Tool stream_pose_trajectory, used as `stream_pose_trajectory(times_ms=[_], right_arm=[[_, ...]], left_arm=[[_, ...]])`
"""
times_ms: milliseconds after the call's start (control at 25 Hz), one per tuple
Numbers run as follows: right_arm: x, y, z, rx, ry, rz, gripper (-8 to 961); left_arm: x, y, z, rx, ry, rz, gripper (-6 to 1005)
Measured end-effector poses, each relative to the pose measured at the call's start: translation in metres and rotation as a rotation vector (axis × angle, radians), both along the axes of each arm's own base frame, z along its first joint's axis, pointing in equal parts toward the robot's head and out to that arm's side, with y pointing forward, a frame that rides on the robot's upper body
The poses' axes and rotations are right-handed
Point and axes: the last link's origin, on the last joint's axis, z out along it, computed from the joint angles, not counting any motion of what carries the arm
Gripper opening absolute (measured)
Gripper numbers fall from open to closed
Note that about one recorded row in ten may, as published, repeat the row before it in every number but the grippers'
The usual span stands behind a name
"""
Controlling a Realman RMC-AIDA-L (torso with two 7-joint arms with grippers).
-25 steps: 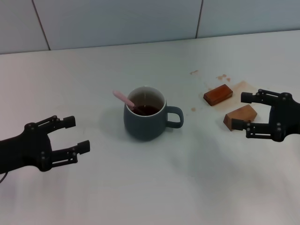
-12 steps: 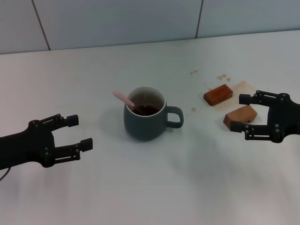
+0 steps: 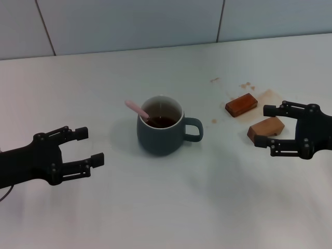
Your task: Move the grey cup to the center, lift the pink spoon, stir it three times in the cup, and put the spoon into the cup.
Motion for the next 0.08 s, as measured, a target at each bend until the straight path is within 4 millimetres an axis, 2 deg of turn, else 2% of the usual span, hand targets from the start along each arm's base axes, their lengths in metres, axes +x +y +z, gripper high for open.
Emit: stream_pose_trajectory(times_ms=[80], right_arm=[[-0.0006, -0.0002, -0.0009, -0.001, 0.003, 0.001, 825]], left_arm=[[-0.0001, 0.0002, -0.0006, 0.002, 0.001, 0.001, 862]])
